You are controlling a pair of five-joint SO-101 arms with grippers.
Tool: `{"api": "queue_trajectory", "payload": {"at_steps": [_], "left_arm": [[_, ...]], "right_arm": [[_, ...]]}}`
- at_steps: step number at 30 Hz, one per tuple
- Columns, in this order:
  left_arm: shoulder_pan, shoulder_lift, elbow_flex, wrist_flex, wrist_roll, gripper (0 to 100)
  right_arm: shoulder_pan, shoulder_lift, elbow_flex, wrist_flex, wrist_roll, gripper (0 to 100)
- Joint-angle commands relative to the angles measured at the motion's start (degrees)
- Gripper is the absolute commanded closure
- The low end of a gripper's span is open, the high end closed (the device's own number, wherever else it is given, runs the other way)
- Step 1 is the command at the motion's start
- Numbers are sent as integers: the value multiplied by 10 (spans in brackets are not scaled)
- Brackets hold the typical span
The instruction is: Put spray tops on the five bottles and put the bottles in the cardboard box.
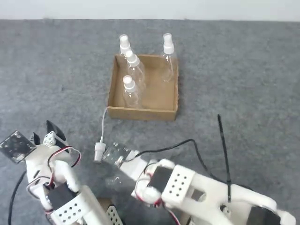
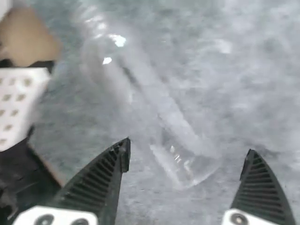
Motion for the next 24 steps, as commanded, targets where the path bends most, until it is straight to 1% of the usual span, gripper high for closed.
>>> {"api": "queue_trajectory", "payload": {"at_steps": [1, 5, 8, 11, 15, 17, 22, 24], "left_arm": [[-1, -10, -5, -17, 6, 830], [-1, -10, -5, -17, 6, 830], [0, -10, -5, -17, 6, 830], [0, -10, -5, -18, 6, 830], [17, -10, -5, -17, 6, 830], [22, -10, -1, -18, 6, 830], [24, -10, 0, -19, 6, 830], [24, -10, 0, -19, 6, 830]], "right_arm": [[78, -19, -25, -15, 40, 681], [142, -19, -42, -15, 66, 681], [169, -19, -49, -14, 77, 681], [171, -19, -49, -8, 105, 679], [172, -26, -51, -8, 177, 677], [172, -26, -62, 3, 196, 677], [170, -26, -128, 81, 210, 677], [171, -26, -149, 93, 212, 677]]}}
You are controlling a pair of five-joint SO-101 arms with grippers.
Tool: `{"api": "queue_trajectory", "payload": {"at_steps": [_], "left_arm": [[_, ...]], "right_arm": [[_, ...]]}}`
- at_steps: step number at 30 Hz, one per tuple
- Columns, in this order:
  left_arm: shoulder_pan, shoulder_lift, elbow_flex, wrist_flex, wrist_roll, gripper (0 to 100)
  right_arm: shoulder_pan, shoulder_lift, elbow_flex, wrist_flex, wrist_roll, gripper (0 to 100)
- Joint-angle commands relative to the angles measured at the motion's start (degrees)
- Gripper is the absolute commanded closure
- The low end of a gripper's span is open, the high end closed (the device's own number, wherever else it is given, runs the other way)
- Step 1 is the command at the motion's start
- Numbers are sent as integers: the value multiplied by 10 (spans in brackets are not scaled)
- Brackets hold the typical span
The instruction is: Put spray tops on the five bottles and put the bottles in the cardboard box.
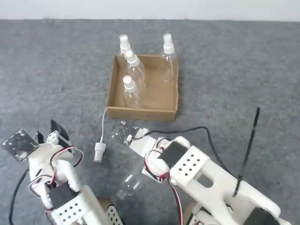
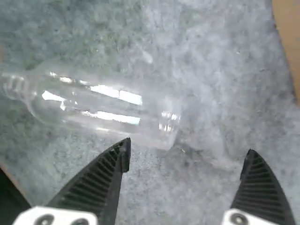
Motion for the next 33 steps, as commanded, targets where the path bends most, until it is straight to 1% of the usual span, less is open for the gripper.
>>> {"api": "queue_trajectory", "payload": {"at_steps": [1, 8, 15, 17, 22, 24, 28, 33], "left_arm": [[3, -10, -8, -19, 6, 830], [3, -10, -8, -19, 6, 829], [3, -10, -8, -19, 6, 829], [3, -10, -8, -19, 6, 829], [3, -10, -8, -19, 6, 829], [3, -10, -8, -19, 6, 829], [3, -10, -8, -19, 6, 829], [3, -10, -8, -19, 6, 829]], "right_arm": [[9, -26, -74, 35, 24, 677], [8, -20, -75, 41, 162, 676], [3, -19, -70, 76, 256, 675], [-8, -19, -54, 77, 280, 650], [-49, -19, -4, 33, 295, 563], [-56, -19, 4, 26, 296, 560], [-75, 2, 17, 19, 327, 560], [-83, 101, 11, -35, 331, 560]]}}
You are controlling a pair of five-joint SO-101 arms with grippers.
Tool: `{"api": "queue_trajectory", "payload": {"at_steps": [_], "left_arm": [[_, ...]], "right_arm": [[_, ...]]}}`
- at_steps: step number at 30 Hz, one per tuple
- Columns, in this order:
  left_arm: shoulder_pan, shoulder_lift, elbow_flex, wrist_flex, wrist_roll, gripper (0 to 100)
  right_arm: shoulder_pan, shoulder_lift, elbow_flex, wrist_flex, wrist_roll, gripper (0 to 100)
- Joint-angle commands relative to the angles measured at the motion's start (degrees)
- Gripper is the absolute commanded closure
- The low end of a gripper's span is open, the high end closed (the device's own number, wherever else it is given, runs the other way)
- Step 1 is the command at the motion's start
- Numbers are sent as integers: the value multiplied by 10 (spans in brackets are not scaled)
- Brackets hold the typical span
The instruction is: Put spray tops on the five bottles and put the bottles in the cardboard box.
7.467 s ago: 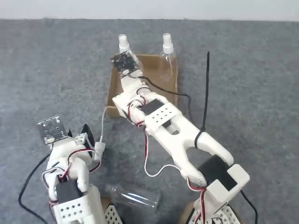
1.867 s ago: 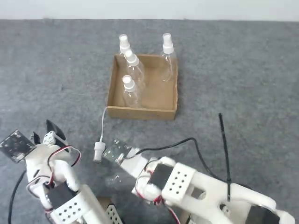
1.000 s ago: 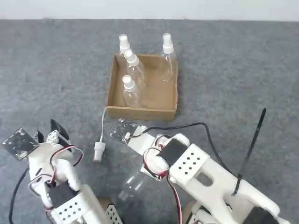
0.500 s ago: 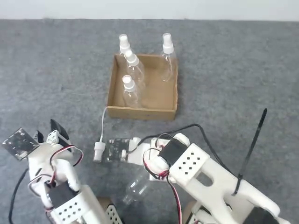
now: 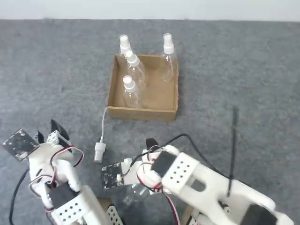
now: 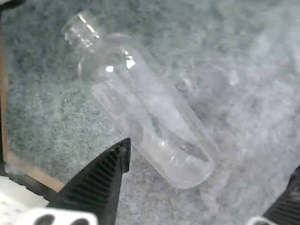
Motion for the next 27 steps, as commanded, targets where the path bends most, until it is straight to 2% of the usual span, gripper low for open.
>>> {"api": "queue_trajectory", "payload": {"at_steps": [1, 5, 9, 14, 18, 22, 27], "left_arm": [[2, -10, -8, -19, 6, 829], [2, -10, -7, -19, 5, 829], [2, -10, -7, -18, 4, 829], [2, -10, -7, -18, 4, 829], [2, -10, -7, -18, 4, 829], [2, -10, -7, -18, 4, 829], [2, -10, -7, -18, 4, 829]], "right_arm": [[-6, 98, -19, -51, 12, 560], [12, 167, -67, -32, 13, 583], [49, 177, -90, -27, 16, 688], [75, 159, -91, -22, 78, 783], [82, 145, -91, -22, 77, 862], [83, 143, -91, -22, 78, 892], [120, 141, -93, -22, 78, 889]]}}
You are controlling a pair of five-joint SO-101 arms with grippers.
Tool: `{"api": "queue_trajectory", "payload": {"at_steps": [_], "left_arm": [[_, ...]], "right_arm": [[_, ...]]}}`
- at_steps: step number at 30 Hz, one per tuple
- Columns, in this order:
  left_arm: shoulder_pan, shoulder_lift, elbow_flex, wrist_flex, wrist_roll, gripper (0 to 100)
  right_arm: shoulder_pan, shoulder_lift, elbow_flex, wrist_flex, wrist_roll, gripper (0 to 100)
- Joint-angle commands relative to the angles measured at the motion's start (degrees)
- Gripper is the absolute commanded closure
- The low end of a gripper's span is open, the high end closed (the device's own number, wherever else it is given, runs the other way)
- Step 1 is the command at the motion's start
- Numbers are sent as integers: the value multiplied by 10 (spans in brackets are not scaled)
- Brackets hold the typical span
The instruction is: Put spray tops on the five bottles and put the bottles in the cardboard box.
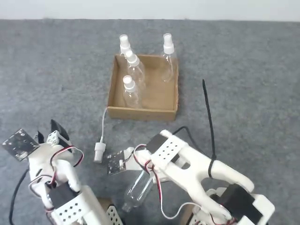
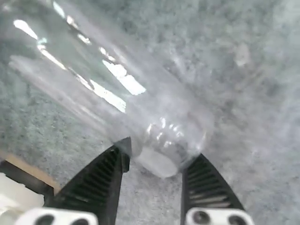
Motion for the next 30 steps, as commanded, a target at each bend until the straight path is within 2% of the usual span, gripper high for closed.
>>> {"api": "queue_trajectory", "payload": {"at_steps": [1, 3, 8, 10, 17, 22, 30], "left_arm": [[2, -10, -7, -18, 4, 829], [2, -10, -7, -18, 4, 829], [2, -10, -7, -19, 4, 829], [2, -10, -7, -19, 4, 829], [2, -10, -7, -19, 4, 829], [2, -10, -7, -19, 4, 829], [2, -10, -7, -19, 4, 829]], "right_arm": [[41, -36, -42, 4, 11, 887], [50, -36, -52, 6, 11, 853], [50, -36, -58, 29, 11, 630], [33, -36, -63, 43, 11, 578], [-46, -73, -62, 70, 10, 570], [-90, -70, -37, 34, 11, 571], [-110, -33, -13, -21, 13, 571]]}}
